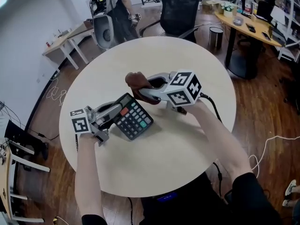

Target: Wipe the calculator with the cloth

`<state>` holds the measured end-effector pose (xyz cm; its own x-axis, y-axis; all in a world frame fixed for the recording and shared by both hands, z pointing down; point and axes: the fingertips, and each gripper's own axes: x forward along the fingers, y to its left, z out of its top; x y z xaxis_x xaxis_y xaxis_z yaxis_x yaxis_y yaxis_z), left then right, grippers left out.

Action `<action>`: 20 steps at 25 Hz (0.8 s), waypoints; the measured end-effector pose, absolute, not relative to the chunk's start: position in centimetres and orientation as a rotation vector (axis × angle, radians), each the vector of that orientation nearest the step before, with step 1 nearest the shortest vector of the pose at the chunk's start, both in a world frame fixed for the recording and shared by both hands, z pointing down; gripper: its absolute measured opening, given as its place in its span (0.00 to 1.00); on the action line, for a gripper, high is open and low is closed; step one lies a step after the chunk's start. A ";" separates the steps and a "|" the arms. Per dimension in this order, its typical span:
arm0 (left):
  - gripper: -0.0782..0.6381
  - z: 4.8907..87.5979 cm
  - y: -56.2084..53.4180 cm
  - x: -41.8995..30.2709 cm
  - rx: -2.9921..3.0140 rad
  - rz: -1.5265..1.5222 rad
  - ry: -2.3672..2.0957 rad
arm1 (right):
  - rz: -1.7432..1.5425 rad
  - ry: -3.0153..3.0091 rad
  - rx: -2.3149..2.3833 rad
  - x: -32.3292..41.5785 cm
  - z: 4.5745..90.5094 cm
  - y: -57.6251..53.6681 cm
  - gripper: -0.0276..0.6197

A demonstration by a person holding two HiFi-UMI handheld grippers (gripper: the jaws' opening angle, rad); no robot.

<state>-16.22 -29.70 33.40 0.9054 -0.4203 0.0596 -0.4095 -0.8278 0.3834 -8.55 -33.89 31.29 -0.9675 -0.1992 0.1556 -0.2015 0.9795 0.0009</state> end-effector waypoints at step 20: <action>0.19 30.6 -25.5 -13.1 2.640 -0.359 -0.395 | -0.109 -3.120 -0.006 -8.0 25.4 -29.0 0.19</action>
<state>-13.08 -25.55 30.59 0.9252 -0.3313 -0.1850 -0.2158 -0.8604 0.4617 -7.97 -28.98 25.40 -0.9998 0.0035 0.0197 0.0048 0.9976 0.0697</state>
